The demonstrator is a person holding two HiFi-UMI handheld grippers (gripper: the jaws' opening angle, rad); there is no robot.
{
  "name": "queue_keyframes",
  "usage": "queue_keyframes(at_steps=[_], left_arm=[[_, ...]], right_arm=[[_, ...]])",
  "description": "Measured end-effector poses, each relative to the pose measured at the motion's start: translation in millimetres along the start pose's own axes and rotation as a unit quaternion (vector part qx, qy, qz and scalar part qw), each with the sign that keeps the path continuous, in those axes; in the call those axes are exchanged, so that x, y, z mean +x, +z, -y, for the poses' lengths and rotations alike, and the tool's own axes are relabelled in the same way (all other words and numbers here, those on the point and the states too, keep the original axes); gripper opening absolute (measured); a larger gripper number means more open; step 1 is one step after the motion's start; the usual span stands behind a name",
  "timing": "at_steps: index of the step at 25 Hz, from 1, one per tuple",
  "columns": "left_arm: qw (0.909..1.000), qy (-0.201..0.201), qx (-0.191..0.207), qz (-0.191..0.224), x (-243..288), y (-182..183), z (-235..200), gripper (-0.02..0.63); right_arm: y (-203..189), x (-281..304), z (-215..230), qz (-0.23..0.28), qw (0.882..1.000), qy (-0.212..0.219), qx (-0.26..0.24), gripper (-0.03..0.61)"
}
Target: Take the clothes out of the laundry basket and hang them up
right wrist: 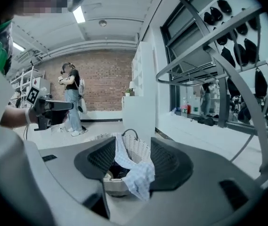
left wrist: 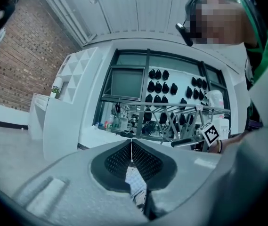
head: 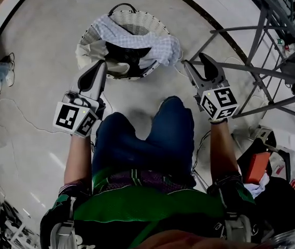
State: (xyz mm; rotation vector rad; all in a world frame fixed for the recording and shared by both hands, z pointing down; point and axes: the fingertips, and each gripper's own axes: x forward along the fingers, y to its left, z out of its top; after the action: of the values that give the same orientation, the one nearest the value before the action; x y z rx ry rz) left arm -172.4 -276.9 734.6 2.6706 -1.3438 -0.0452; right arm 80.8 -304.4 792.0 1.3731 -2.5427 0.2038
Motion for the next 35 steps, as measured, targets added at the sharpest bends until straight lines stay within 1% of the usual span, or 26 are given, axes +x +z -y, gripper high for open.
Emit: queue_keyframes(at_steps=[4,7,10,15,19,24,28,31,35], left_arm=[[0.9999,-0.009,-0.003,0.014,0,-47,-3,0.018],[0.9995,-0.023,0.009,0.019,-3,-72,0,0.018],[0.999,-0.034,0.012,0.027,-8,-90,1,0.018],[0.9988,-0.036,0.026,0.021,-20,-111,5,0.018],[0.9992,-0.03,0.001,0.027,-23,-113,1,0.018],[0.9996,-0.021,0.01,0.018,-16,-118,-5,0.018],[0.9999,-0.011,0.005,0.012,-7,-125,-10,0.018],[1.0,-0.002,0.004,0.003,-2,-132,-16,0.018],[1.0,0.009,0.0,-0.002,5,-137,-25,0.018]], right_arm=[[-50,7,-2,0.001,1.0,-0.002,-0.019,0.215],[-84,9,-5,0.004,1.0,-0.006,-0.023,0.215],[-120,18,-6,-0.004,0.999,-0.006,-0.038,0.216],[-162,42,-15,-0.012,1.0,0.001,-0.029,0.216],[-181,64,-13,-0.02,1.0,0.004,-0.024,0.218],[-205,96,-5,-0.044,0.999,0.013,-0.026,0.23],[-217,118,5,-0.057,0.998,0.02,-0.033,0.236],[-224,130,8,-0.066,0.996,0.028,-0.045,0.242],[-235,147,6,-0.082,0.993,0.039,-0.076,0.258]])
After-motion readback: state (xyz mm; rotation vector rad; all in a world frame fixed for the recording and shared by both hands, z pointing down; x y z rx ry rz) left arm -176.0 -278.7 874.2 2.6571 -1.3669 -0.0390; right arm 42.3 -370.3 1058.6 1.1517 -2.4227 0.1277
